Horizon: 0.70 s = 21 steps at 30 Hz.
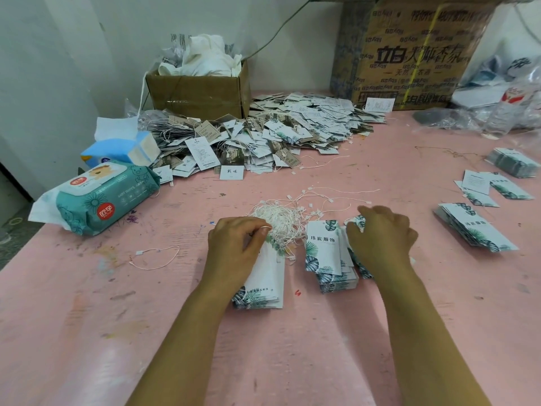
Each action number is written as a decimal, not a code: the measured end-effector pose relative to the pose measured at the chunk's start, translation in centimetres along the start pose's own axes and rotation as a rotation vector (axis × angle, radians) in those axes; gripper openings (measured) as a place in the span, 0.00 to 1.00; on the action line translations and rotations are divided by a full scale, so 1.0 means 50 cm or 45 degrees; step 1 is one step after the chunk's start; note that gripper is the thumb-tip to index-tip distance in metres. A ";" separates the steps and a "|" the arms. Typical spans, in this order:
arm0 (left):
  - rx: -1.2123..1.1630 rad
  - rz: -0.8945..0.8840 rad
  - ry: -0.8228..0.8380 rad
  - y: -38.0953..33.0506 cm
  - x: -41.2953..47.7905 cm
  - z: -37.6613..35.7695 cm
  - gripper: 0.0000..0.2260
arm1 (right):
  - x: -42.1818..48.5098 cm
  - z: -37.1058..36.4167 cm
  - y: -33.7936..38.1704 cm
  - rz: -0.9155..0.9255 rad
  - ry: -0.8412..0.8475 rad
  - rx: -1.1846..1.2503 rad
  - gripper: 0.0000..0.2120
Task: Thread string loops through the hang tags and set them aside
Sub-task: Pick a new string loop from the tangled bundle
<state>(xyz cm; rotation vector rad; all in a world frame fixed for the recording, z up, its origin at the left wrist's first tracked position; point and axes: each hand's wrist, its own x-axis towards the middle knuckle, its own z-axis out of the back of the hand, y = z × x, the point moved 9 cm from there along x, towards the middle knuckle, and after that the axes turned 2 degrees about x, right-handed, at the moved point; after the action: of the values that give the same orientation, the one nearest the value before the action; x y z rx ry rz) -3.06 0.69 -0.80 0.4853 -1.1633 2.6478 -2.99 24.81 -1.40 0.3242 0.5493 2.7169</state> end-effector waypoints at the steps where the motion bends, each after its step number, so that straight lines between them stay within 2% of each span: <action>1: -0.003 -0.011 -0.012 -0.003 0.001 0.002 0.07 | -0.005 0.006 0.024 0.114 -0.066 0.103 0.19; 3: -0.005 -0.035 -0.021 -0.009 0.001 0.003 0.07 | -0.028 0.010 0.083 0.393 -0.104 0.303 0.20; 5: -0.002 -0.070 -0.021 -0.019 0.000 0.003 0.07 | -0.062 -0.008 0.141 0.615 0.015 0.412 0.19; 7: 0.000 -0.115 -0.028 -0.028 -0.002 0.005 0.07 | -0.093 -0.031 0.184 0.765 0.116 0.434 0.18; 9: 0.012 -0.148 -0.038 -0.035 -0.003 0.008 0.06 | -0.108 -0.038 0.204 0.836 0.077 0.412 0.15; 15: 0.042 -0.210 -0.005 -0.050 -0.007 0.003 0.09 | -0.098 -0.006 0.182 0.774 -0.116 0.567 0.04; 18: 0.064 -0.195 -0.028 -0.044 -0.005 0.005 0.05 | -0.085 -0.001 0.160 0.644 -0.114 0.727 0.03; 21: 0.059 -0.186 -0.053 -0.040 -0.005 0.007 0.06 | -0.069 -0.002 0.130 0.479 -0.123 0.829 0.03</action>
<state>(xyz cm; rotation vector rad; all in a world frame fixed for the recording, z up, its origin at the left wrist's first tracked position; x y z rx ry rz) -2.10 1.76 0.68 0.6115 -1.0381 2.5556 -1.78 17.85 0.64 0.7831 1.4698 2.7603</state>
